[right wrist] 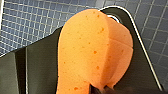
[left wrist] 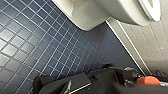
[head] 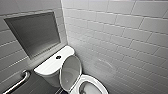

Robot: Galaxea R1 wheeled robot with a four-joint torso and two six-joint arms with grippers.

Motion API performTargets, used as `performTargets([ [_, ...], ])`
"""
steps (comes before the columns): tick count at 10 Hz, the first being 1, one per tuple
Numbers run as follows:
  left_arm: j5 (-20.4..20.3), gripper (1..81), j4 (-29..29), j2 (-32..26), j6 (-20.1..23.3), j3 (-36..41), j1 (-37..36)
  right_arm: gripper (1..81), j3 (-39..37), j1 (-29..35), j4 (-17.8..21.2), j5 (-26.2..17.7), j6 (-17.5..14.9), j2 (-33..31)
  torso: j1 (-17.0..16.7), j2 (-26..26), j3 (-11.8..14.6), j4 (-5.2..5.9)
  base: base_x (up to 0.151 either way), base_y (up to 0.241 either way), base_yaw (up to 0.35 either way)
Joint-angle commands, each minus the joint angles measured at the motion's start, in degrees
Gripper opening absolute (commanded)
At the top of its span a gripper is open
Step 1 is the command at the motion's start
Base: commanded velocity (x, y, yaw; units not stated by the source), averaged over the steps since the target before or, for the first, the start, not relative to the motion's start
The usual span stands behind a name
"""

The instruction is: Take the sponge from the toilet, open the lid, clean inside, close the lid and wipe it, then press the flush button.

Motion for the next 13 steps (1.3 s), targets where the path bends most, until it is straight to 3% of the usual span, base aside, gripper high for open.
performTargets([
  [1,-2.28,81.1,10.71,6.66,-3.36,-12.53,0.96,1.0,0.16,0.42,-0.71,-3.09,-0.24,-0.79,0.0,0.0,0.0,0.0,0.0,0.0,0.0],
  [2,-2.28,81.1,11.14,6.92,-3.36,-12.98,1.05,1.0,0.16,0.42,-0.62,-3.09,-0.24,-0.79,-3.69,5.73,0.0,0.0,0.0,0.0,0.0],
  [5,-1.84,81.1,19.75,8.5,-4.85,-13.68,1.4,1.0,0.08,0.59,-0.62,-3.09,-0.15,0.0,-5.53,8.59,0.02,0.0,0.0,0.0,0.0],
  [7,-1.31,81.1,21.25,10.07,-4.85,-14.91,2.71,1.0,0.07,0.51,-0.62,-3.09,-0.24,0.43,-8.22,12.83,2.64,0.0,0.0,0.0,0.0],
  [11,-0.26,81.1,21.26,17.37,-4.76,-24.57,4.47,1.0,-0.1,0.6,-0.71,-3.09,-0.24,0.97,-13.77,21.51,9.01,0.0,0.0,0.0,0.0],
  [13,3.42,81.1,21.25,18.6,-4.68,-25.11,5.44,1.0,-0.63,0.42,-0.8,-3.18,-0.24,1.67,-16.64,25.84,12.2,0.0,0.0,0.0,0.0],
])
